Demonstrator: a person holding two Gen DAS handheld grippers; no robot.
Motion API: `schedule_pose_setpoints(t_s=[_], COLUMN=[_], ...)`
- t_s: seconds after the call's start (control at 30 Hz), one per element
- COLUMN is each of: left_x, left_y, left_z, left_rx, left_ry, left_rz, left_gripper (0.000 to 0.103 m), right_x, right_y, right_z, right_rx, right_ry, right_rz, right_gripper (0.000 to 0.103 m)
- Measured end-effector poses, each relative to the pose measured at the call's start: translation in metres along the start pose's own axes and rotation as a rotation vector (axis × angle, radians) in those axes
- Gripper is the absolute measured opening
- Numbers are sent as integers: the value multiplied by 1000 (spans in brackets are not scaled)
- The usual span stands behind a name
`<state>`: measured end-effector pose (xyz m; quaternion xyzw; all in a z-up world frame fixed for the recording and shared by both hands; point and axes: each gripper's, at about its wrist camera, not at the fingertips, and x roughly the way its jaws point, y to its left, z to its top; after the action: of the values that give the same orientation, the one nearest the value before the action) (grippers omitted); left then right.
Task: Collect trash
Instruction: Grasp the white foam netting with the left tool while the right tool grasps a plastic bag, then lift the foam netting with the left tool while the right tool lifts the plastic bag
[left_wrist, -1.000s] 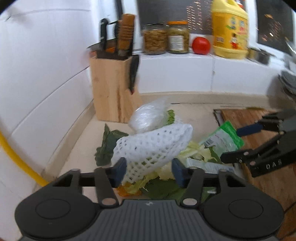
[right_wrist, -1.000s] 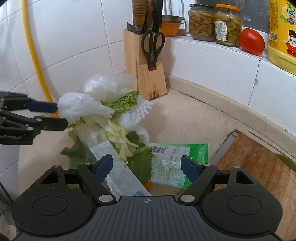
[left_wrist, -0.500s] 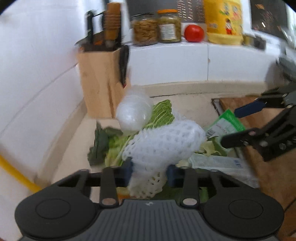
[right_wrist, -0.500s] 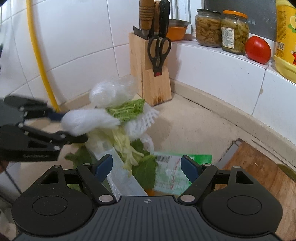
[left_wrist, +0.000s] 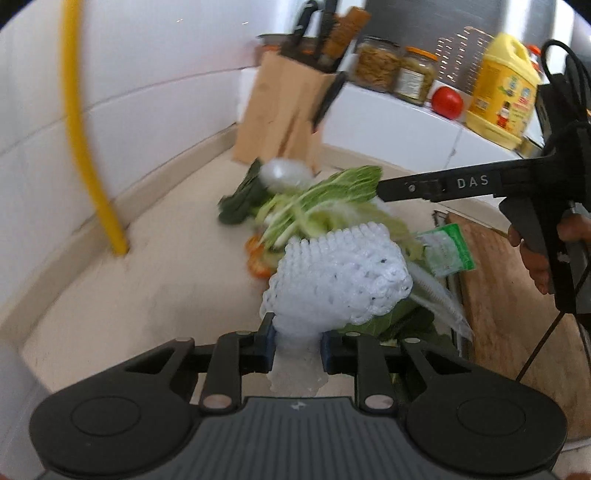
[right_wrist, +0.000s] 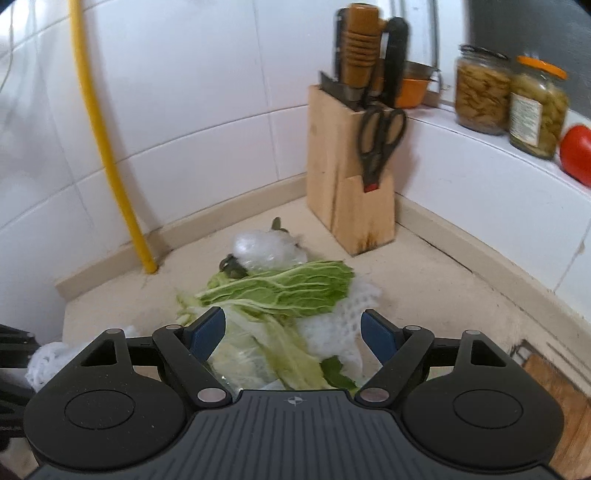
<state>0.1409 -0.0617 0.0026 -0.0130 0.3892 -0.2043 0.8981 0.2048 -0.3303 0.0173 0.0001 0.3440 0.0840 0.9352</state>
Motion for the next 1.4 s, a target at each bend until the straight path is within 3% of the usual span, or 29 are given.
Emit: schedule_pose_setpoints(t_s=[0.17,0.33,0.6,0.63,0.67,0.7,0.77,0.93,1.1,1.4], left_x=[-7,-10,-9,-8,-6,-6,-5,-4,-15,-24], left_y=[0,1,6,6,7,6,7,8,5,-2], left_z=[-18,-20,-17,-16,-16,-17,-16,-14,-13,-44], left_rx=[-50,-93,-136,-138,-140,-142,-148,-160,-156,-151], left_ry=[-10,-19,-32,-30,-28,-27,-24,-30,-60,-13], left_rz=[-18,-25,-9,-7,-6,-5,-2,-1,-6,6], left_gripper=[19,19,19,19,19,19,19,19,19,19], right_x=[-3,7,101,110,120,126,135,102,33,-84], right_y=[5,26,50,51,49,47,40,24,24,54], right_z=[2,35,54,54,54,54,54,53,48,-24], right_rx=[-29,-155,-226,-225,-216,-202,-141,-48,6,-45], right_ry=[10,-35,89,105,127,150,188,130,45,24], right_rz=[-5,-14,-2,-7,-8,-8,4,64,144,171], right_gripper=[85,84,79,71,53,42,30,26,25,25])
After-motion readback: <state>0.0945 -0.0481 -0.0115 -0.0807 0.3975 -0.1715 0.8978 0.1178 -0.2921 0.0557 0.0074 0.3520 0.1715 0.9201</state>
